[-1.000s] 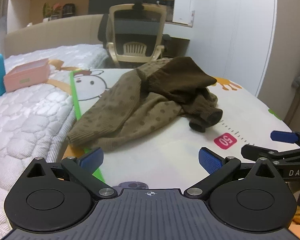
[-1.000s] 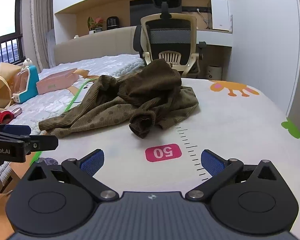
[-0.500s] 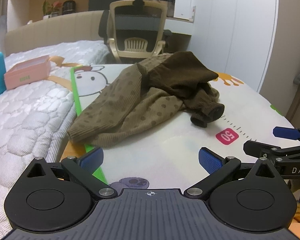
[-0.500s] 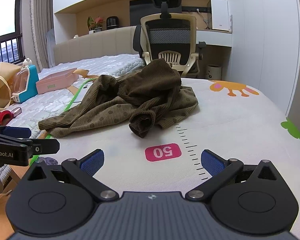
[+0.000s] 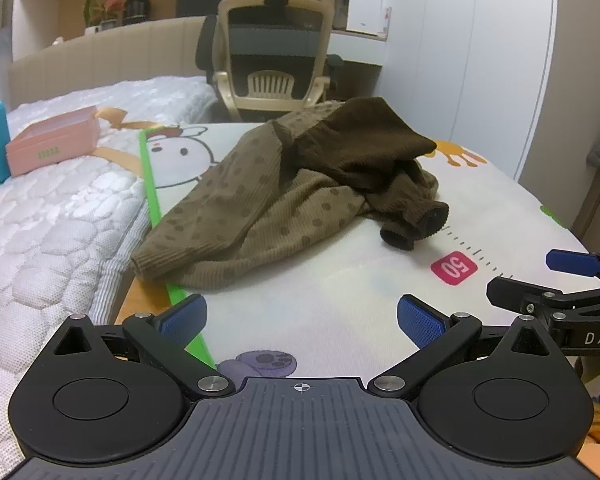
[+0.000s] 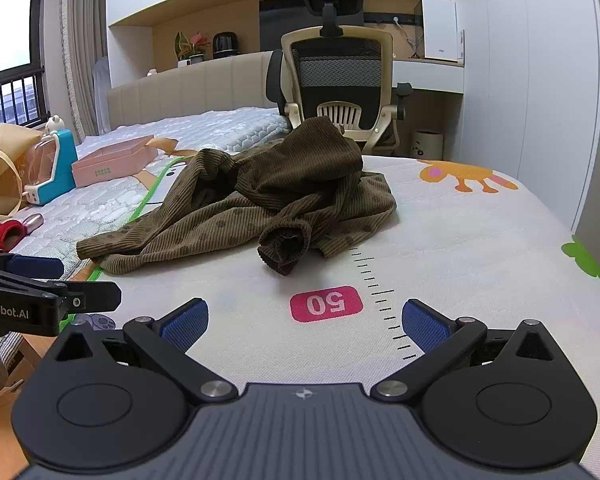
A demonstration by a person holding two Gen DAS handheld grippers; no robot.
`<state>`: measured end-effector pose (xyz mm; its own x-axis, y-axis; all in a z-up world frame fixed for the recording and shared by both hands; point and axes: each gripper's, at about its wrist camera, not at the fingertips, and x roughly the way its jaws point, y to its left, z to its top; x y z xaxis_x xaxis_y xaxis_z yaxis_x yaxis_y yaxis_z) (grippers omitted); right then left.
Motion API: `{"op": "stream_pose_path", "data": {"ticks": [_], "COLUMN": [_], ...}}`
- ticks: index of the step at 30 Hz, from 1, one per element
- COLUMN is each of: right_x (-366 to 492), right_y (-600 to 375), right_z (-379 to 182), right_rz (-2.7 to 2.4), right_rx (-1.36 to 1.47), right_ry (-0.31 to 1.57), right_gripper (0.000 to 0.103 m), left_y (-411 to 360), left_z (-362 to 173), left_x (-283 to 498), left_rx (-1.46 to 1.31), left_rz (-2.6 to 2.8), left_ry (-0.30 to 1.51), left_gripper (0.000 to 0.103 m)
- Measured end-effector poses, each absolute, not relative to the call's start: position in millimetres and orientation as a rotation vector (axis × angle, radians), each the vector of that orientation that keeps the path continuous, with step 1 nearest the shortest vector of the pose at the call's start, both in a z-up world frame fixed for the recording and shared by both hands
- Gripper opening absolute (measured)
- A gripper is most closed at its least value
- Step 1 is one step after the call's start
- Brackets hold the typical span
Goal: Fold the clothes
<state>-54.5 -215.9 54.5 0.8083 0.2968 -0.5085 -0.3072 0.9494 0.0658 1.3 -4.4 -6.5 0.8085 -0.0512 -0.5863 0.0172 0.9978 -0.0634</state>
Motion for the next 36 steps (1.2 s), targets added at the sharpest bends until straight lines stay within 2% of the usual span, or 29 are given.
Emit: {"op": "stream_pose_path", "data": {"ticks": [36], "right_x": [-54.5], "right_y": [-215.6], "right_z": [54.3], "right_rz": [0.323], "right_rx": [-0.021], "right_ry": [0.546], "right_gripper": [0.103], "left_y": [-4.2], "left_z": [-8.5], "left_x": [2.0], "left_rx": [-0.06], "left_rz": [-0.05], "left_ry": [0.644], "left_gripper": [0.103]}}
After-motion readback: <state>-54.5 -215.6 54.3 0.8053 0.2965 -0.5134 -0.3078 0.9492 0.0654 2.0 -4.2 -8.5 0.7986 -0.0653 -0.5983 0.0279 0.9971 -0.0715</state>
